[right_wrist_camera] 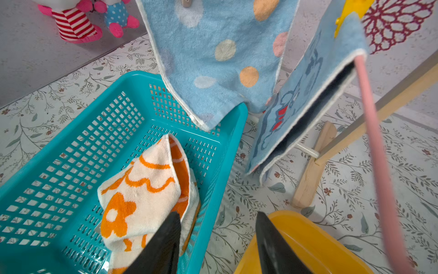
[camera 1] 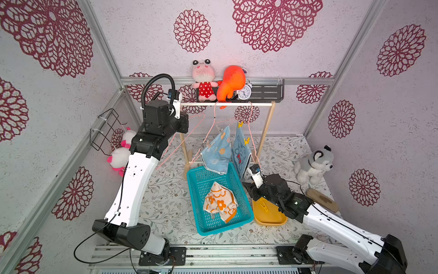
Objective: Remove the clothespins securing towels to the hanger
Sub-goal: Place the hanger at the clothesline.
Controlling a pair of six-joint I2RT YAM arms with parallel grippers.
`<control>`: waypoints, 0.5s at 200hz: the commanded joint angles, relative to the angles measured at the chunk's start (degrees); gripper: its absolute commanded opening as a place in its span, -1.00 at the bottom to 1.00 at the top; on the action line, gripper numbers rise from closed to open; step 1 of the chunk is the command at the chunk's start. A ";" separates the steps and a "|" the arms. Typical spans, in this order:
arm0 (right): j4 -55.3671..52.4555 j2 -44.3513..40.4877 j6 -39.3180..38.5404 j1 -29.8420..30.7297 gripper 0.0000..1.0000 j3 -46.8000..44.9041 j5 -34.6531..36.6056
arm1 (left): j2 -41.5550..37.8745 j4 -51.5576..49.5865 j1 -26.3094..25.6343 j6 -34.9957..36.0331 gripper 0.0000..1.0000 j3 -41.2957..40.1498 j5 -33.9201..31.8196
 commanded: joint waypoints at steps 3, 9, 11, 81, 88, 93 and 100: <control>1.60 -1.68 1.03 -0.88 0.06 0.37 -0.62 | 1.74 2.61 0.87 -0.83 -1.00 2.30 1.24; 1.69 -1.56 1.05 -0.92 0.06 0.36 -0.75 | 2.24 2.69 1.00 -0.97 -1.00 2.30 1.44; 1.76 -1.56 1.03 -0.93 0.06 0.33 -0.76 | 2.39 2.69 1.03 -0.95 -1.00 2.30 1.46; 2.57 -0.34 1.12 -1.53 0.06 0.55 -1.77 | 4.75 3.30 2.31 -1.79 -1.00 0.16 3.02; 2.66 -0.19 1.20 -1.55 0.05 0.58 -1.86 | 4.91 3.39 2.41 -1.89 -1.00 -0.18 2.96; 2.75 -0.08 1.20 -1.55 0.06 0.67 -1.89 | 5.02 3.40 2.49 -1.93 -1.00 -0.41 2.97; 2.75 0.03 1.20 -1.55 0.06 0.62 -1.90 | 5.11 3.53 2.53 -2.00 -1.00 -0.98 2.98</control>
